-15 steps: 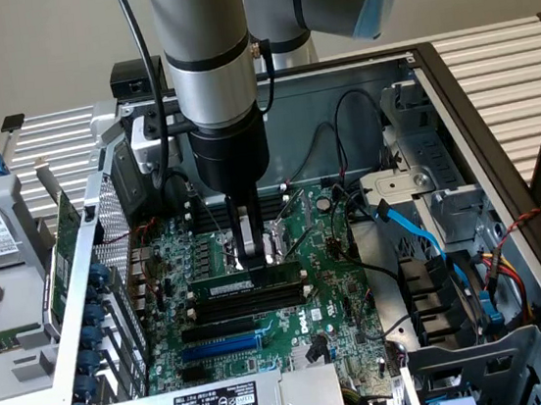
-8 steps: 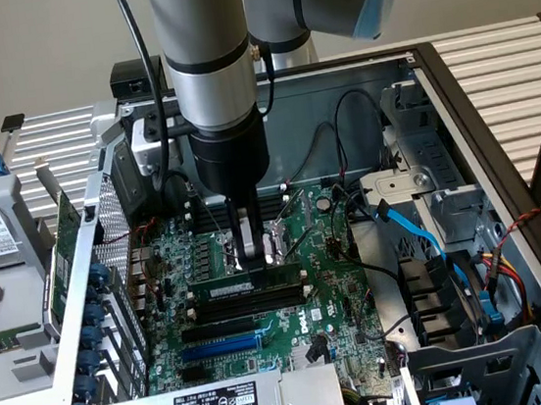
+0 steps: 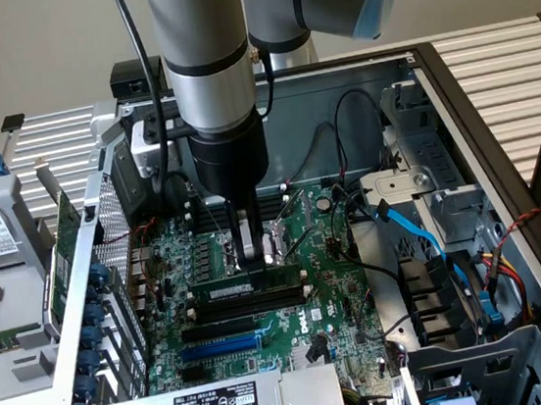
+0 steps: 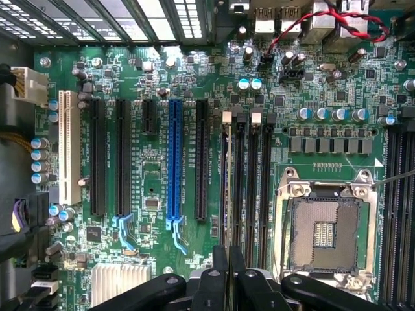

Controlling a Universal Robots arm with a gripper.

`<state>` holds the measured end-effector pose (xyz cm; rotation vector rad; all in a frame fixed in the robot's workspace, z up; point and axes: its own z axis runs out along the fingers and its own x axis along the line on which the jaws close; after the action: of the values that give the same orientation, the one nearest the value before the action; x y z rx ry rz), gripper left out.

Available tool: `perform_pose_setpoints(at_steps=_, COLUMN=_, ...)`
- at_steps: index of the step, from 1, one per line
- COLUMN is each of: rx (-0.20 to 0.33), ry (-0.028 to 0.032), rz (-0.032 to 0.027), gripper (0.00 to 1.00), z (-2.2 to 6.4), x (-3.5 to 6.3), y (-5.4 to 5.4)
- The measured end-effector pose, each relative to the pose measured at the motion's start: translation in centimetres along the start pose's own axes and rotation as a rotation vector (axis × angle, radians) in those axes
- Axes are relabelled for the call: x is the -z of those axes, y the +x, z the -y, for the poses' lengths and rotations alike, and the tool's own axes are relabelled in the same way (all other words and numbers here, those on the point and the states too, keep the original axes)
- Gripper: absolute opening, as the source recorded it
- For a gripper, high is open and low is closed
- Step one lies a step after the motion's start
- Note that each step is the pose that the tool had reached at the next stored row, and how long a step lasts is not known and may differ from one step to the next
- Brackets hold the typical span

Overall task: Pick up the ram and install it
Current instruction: 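Insert the ram into the slot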

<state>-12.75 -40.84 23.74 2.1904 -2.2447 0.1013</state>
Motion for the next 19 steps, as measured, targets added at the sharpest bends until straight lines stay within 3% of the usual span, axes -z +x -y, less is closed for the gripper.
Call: perform_pose_setpoints(at_steps=19, rx=-0.002, ry=-0.0001, rz=-0.0029, gripper=0.13, z=-0.07, x=-0.44, y=-0.02)
